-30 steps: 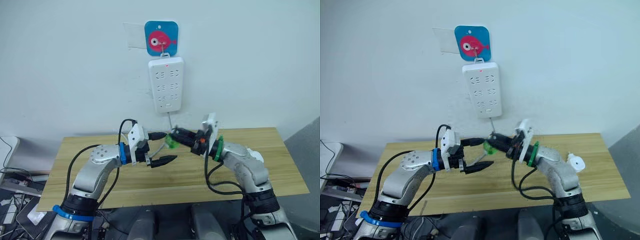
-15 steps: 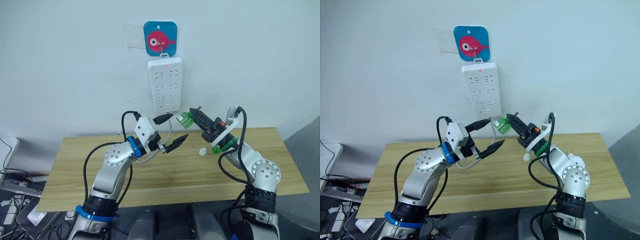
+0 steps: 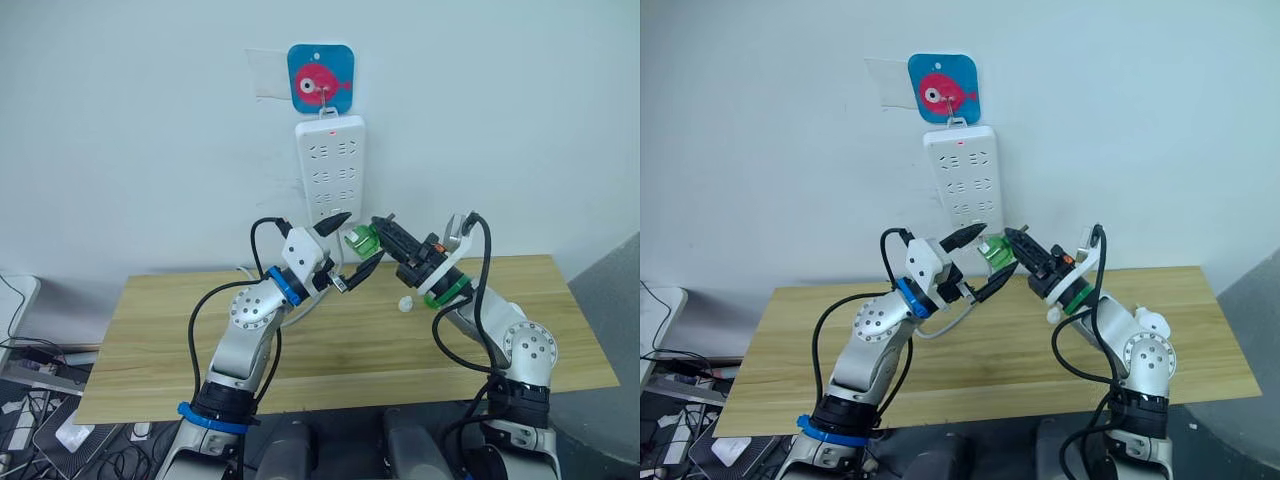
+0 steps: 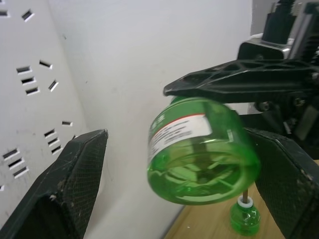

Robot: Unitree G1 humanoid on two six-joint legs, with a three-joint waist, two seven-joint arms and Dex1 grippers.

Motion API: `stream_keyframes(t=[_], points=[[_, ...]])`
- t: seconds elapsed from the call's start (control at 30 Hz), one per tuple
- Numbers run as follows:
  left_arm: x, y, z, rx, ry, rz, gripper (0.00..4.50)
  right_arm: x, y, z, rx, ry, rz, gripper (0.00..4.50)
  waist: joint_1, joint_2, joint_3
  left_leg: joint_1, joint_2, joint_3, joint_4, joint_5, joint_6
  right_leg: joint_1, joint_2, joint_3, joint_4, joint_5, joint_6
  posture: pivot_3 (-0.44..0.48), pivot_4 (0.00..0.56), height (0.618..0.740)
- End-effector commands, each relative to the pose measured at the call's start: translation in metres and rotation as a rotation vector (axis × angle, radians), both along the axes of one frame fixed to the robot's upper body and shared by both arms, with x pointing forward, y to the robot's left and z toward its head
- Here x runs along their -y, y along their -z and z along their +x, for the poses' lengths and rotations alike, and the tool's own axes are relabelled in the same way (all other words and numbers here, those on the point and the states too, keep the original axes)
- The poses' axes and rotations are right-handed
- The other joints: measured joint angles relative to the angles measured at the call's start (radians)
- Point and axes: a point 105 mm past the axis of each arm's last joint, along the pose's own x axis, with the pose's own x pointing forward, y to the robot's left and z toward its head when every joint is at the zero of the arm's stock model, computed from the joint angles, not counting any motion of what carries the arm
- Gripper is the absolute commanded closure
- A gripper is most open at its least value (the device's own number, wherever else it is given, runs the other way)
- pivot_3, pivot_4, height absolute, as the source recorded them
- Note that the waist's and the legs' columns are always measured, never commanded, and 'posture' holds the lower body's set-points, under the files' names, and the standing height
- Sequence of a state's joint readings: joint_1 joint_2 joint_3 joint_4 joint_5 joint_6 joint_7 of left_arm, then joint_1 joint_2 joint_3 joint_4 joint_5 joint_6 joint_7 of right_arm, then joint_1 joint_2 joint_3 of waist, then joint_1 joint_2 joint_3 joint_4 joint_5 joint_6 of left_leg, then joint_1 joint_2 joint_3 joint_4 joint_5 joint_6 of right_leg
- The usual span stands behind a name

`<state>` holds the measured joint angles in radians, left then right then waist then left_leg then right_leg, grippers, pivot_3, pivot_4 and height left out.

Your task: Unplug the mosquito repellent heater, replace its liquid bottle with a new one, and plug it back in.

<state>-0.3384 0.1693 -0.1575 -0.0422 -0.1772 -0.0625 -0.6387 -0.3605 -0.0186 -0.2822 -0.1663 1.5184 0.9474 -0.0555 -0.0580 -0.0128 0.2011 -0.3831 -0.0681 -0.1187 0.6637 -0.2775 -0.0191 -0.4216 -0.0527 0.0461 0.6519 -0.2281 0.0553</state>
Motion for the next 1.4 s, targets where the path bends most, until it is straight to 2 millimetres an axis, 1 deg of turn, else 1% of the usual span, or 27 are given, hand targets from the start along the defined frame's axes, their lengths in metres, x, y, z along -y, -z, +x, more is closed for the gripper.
stream_keyframes(t=[0.03,0.13,0.3,0.33,0.67,0.83,0.93,1.0,1.07,1.17,1.3,1.37,1.4], points=[[0.001,-0.012,-0.002,0.047,0.004,-0.024,0.00,-0.002,-0.017,-0.008,0.059,-0.017,0.039,3.65,0.000,0.000,0.000,0.000,0.000,0.000,0.000,0.000,0.000,0.000,0.000,0.000,0.000,0.000,0.000,-0.079,0.152,0.740],[0.001,-0.012,-0.002,0.045,0.009,-0.025,0.60,-0.002,-0.018,-0.008,0.059,-0.018,0.046,3.65,0.000,0.000,0.000,0.000,0.000,0.000,0.000,0.000,0.000,0.000,0.000,0.000,0.000,0.000,0.000,-0.079,0.152,0.740],[0.003,-0.013,-0.002,0.049,0.016,-0.030,2.14,-0.003,-0.020,-0.007,0.060,-0.017,0.049,3.65,0.000,0.000,-0.001,0.000,0.000,0.000,0.000,0.000,0.000,0.000,0.001,0.000,0.000,0.000,0.000,-0.083,0.151,0.740],[0.003,-0.014,-0.002,0.051,0.015,-0.033,2.28,-0.004,-0.020,-0.007,0.060,-0.016,0.049,3.65,0.000,0.000,-0.001,0.000,0.000,0.000,0.000,0.000,0.000,0.000,0.001,0.000,0.000,0.000,0.000,-0.084,0.151,0.740],[0.003,-0.015,0.001,0.048,0.008,-0.029,2.27,-0.009,-0.017,-0.010,0.063,-0.034,0.002,3.65,-0.001,0.001,-0.001,0.000,0.000,0.000,0.000,0.000,0.000,0.000,0.001,0.000,0.000,0.000,0.000,-0.084,0.154,0.740],[0.001,-0.015,0.001,0.040,0.017,-0.029,2.27,-0.009,-0.014,-0.015,0.076,-0.077,-0.051,1.91,-0.001,0.001,-0.002,0.000,0.000,0.000,0.000,0.000,0.000,0.000,0.001,0.000,0.000,0.000,0.000,-0.081,0.160,0.740],[0.002,-0.013,0.001,0.030,0.032,-0.018,2.27,-0.004,-0.001,-0.023,0.073,-0.135,-0.176,0.80,0.002,0.001,-0.002,0.000,0.000,0.000,0.000,0.000,0.000,0.000,0.001,0.000,-0.001,0.000,0.000,-0.077,0.169,0.740],[0.000,-0.012,0.001,0.024,0.038,-0.010,2.27,0.006,0.011,-0.032,0.070,-0.192,-0.297,0.05,0.004,0.001,-0.001,-0.001,-0.002,-0.001,0.000,0.000,0.001,0.001,0.001,-0.001,-0.001,0.000,0.000,-0.079,0.177,0.740],[-0.004,-0.010,0.000,0.018,0.040,0.000,2.27,0.021,0.023,-0.040,0.052,-0.240,-0.426,0.01,0.004,0.001,-0.001,-0.001,-0.003,0.000,0.001,0.000,0.002,0.001,0.001,-0.001,-0.002,0.000,0.000,-0.080,0.181,0.740],[-0.010,-0.007,-0.001,0.012,0.043,0.018,2.27,0.056,0.035,-0.045,0.023,-0.280,-0.627,0.01,0.003,0.001,-0.001,-0.001,-0.004,0.001,0.001,0.000,0.003,0.001,0.000,0.000,-0.002,0.000,0.000,-0.077,0.196,0.740],[-0.017,-0.002,-0.004,0.004,0.053,0.039,2.27,0.108,0.044,-0.033,-0.032,-0.234,-0.928,0.01,0.003,0.001,-0.001,-0.001,-0.004,0.001,0.001,0.000,0.004,0.002,0.000,-0.001,-0.002,0.000,0.001,-0.074,0.211,0.740],[-0.018,0.000,-0.005,0.001,0.057,0.042,2.27,0.127,0.048,-0.027,-0.034,-0.217,-1.043,0.01,0.002,0.000,-0.001,-0.001,-0.003,0.005,0.001,0.000,0.004,0.002,0.000,0.000,-0.003,0.000,0.001,-0.073,0.213,0.740],[-0.018,0.001,-0.007,-0.001,0.058,0.042,2.27,0.145,0.053,-0.020,-0.069,-0.186,-1.121,0.01,0.002,0.000,0.000,-0.001,-0.002,0.005,0.001,0.000,0.004,0.002,0.000,-0.001,-0.003,0.000,0.001,-0.076,0.218,0.740]])
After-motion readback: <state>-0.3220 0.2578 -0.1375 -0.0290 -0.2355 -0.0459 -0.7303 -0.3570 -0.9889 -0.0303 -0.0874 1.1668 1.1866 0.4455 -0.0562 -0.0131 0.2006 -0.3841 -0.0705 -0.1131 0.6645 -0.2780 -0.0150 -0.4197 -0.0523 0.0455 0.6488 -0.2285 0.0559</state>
